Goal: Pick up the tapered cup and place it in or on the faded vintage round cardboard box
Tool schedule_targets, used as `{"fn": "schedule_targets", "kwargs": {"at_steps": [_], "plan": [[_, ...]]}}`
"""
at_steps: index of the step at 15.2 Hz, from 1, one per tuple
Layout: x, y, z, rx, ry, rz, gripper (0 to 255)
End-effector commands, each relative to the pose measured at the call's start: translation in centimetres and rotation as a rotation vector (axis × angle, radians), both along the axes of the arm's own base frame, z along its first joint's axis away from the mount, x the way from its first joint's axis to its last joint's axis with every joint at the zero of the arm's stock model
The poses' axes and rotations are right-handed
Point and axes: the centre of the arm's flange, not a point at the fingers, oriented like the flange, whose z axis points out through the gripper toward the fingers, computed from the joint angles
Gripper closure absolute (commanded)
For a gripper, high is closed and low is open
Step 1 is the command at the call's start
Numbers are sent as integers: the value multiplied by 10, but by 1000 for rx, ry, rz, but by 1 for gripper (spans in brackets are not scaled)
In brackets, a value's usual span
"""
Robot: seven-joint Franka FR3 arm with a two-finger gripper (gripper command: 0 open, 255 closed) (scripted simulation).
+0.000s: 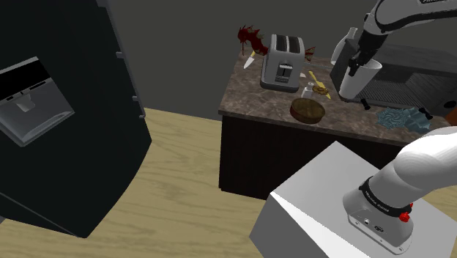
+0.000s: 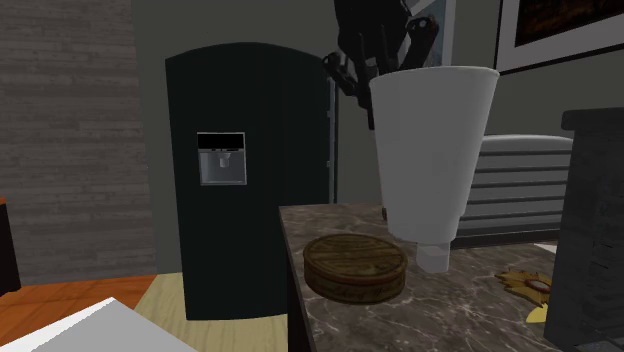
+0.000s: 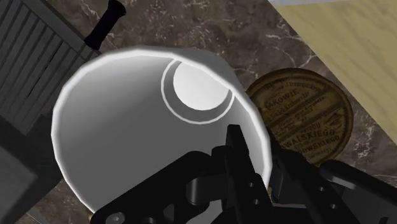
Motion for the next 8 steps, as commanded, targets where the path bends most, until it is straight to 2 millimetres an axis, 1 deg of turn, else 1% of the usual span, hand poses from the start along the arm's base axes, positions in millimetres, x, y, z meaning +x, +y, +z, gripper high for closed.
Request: {"fn": "schedule_targets", "kwargs": {"at_steps": [1,8], "plan": [[15,17,7,0,0,0,255],[72,85,34,0,0,0,255]]}}
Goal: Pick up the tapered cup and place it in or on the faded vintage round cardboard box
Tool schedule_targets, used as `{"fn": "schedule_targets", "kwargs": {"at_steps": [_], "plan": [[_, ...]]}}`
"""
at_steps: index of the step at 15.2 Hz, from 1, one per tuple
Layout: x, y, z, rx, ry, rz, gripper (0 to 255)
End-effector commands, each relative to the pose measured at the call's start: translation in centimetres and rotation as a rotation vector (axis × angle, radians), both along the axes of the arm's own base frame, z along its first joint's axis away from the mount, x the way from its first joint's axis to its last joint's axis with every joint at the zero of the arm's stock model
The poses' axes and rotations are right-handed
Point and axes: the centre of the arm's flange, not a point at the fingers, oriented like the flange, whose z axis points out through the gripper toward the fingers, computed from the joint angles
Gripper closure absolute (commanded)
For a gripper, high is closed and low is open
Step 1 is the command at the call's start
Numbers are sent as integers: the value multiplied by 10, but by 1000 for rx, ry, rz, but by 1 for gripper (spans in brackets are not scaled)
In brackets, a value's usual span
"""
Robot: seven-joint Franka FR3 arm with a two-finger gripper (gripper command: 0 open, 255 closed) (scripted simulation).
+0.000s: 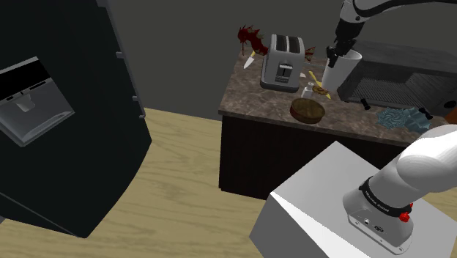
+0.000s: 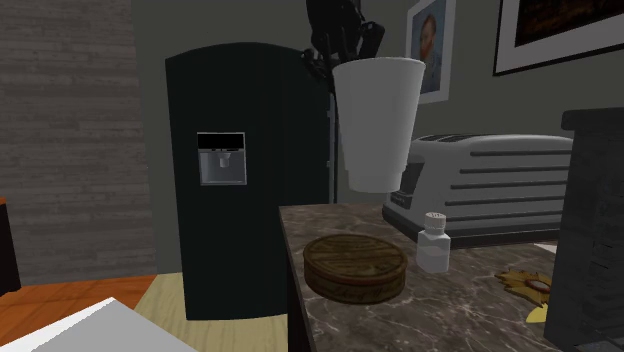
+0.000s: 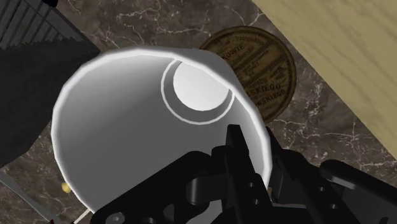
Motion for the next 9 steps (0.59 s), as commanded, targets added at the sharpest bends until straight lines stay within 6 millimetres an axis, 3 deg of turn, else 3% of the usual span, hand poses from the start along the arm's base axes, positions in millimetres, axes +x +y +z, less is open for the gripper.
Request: {"fn": "schedule_targets", "kwargs": {"at_steps": [1,3,9], "plan": [[16,18,9,1,0,-1,255],[32,38,17,1,0,-1,255],[32,38,-15,1,0,-1,255]]}}
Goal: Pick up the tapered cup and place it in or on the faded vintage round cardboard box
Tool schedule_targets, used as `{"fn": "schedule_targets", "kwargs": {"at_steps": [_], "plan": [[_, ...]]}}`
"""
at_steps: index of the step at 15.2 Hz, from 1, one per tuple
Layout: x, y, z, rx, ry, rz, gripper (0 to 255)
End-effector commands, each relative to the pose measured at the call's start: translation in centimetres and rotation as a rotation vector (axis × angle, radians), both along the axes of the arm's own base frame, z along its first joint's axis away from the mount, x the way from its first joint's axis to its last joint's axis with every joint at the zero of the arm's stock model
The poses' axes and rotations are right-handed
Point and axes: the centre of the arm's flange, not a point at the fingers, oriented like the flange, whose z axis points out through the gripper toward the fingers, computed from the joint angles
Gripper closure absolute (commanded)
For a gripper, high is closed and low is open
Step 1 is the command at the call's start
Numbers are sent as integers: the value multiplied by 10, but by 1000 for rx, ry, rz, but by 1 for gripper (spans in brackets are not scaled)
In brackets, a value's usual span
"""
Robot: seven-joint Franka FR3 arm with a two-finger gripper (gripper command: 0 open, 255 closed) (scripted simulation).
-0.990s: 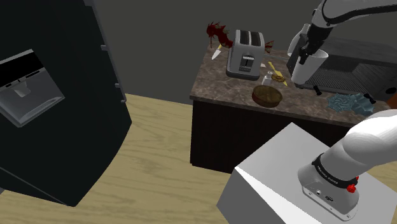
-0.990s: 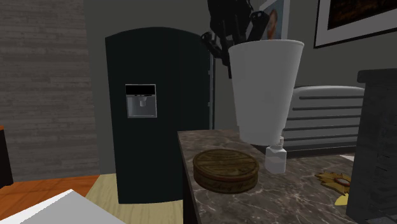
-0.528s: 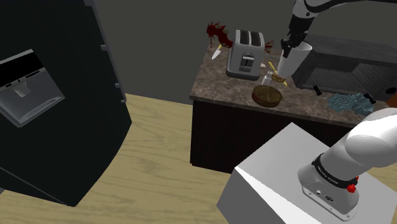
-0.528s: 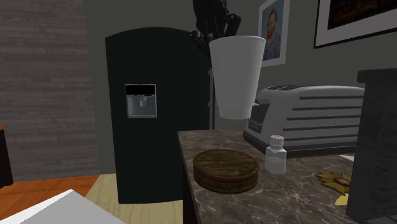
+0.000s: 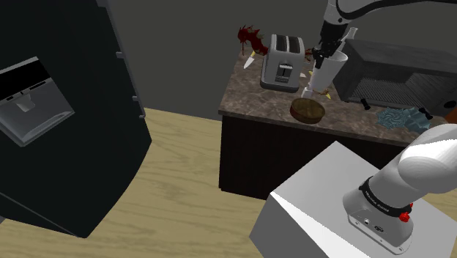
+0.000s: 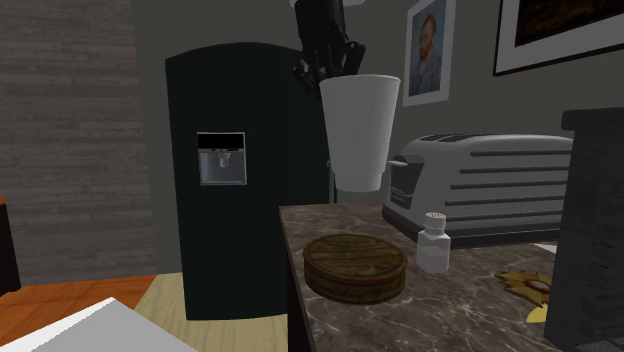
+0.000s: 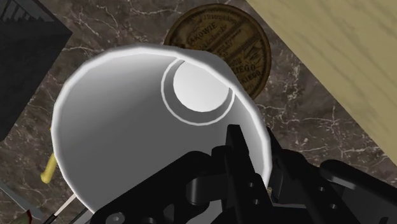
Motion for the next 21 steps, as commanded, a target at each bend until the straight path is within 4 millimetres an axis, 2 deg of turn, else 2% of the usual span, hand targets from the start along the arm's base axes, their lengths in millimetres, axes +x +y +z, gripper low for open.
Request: {"fn": "schedule_targets", "kwargs": {"at_steps": [1,16,21], "plan": [[0,0,-11,0,-1,0,255],[0,0,-90,0,-1,0,255],[0,0,-94,0,-1,0,255]]}}
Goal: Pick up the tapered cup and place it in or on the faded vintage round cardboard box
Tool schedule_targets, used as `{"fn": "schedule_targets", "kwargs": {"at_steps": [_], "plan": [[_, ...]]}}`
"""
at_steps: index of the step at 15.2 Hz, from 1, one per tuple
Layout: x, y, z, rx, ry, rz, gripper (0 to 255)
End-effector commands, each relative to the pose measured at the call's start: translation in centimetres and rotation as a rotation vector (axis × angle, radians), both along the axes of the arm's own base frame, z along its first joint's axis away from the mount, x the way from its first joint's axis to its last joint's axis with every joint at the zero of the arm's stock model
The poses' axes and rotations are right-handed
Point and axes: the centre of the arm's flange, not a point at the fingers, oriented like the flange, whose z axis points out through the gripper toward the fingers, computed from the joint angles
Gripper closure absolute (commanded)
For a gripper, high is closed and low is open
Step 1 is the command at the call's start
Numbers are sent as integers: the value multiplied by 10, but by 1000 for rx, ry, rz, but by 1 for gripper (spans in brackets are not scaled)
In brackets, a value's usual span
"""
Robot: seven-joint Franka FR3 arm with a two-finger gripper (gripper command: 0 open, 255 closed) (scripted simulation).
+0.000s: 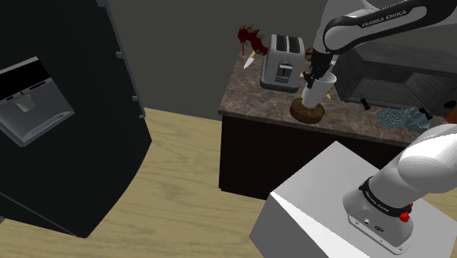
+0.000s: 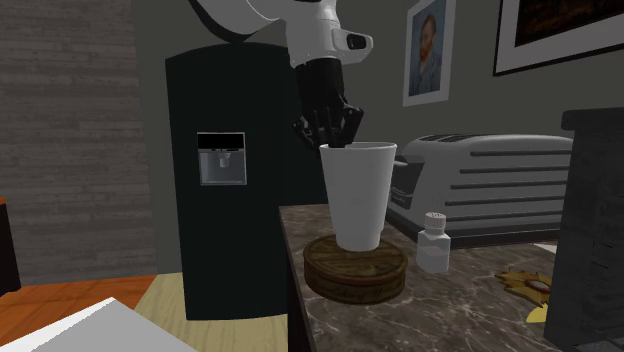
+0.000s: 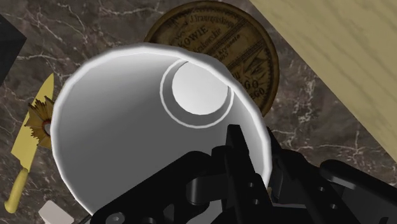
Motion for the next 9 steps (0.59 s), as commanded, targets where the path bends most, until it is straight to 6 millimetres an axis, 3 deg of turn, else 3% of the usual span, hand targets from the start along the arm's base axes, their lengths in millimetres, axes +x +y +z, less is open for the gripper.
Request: {"fn": "schedule_targets", "kwargs": {"at_steps": [1,4,5,9], "plan": [[0,0,0,0,-1,0,255],[0,0,0,0,-1,0,255],[0,0,0,0,-1,0,0],[0,0,0,0,-1,0,0]]}}
